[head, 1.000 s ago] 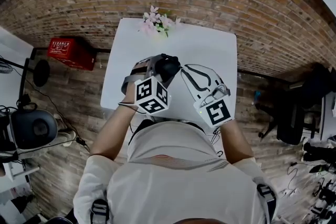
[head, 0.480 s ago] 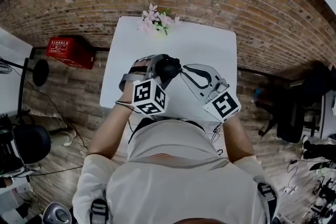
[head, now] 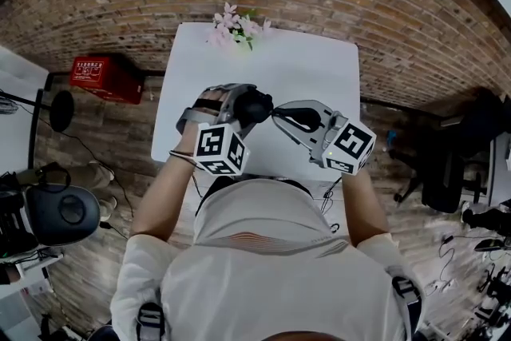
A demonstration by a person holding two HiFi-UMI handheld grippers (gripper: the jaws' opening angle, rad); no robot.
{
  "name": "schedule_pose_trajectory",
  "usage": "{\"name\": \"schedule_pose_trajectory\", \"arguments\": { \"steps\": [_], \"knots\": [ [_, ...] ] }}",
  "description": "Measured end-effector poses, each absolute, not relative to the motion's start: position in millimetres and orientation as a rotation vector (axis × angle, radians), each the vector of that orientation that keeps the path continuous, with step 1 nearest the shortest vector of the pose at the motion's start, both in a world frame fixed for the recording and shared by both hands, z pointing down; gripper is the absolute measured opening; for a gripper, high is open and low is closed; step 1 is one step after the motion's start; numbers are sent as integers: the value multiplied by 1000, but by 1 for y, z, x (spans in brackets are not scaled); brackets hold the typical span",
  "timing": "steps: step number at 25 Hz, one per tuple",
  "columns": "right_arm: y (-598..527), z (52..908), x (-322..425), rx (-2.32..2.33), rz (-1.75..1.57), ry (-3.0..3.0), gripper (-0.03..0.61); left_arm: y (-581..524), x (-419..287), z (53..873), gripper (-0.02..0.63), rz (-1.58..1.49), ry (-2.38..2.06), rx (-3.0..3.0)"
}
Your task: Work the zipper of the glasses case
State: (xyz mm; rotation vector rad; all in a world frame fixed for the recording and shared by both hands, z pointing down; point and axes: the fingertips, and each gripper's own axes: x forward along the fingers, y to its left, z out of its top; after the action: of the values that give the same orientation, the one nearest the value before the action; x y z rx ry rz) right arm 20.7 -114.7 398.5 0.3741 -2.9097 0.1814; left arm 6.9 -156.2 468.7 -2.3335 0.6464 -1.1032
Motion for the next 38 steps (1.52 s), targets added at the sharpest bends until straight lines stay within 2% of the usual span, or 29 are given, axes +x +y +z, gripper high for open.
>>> {"name": "schedule_pose_trajectory", "arguments": {
  "steps": [7,13,17,38],
  "knots": [
    [-112,395,20,398,279,-2891,75,-161,2,460,264,-1080,670,-2183],
    [-117,393,17,634,-227,-2624,74,-159,-1,466,264,-1108,655,-2275],
    [-119,397,18,712,-380,-2541,74,-158,1,469,264,-1106,658,-2334],
    [-111,401,19,501,-457,-2522,72,-130,8,467,259,-933,296,-2606]
  ]
}}
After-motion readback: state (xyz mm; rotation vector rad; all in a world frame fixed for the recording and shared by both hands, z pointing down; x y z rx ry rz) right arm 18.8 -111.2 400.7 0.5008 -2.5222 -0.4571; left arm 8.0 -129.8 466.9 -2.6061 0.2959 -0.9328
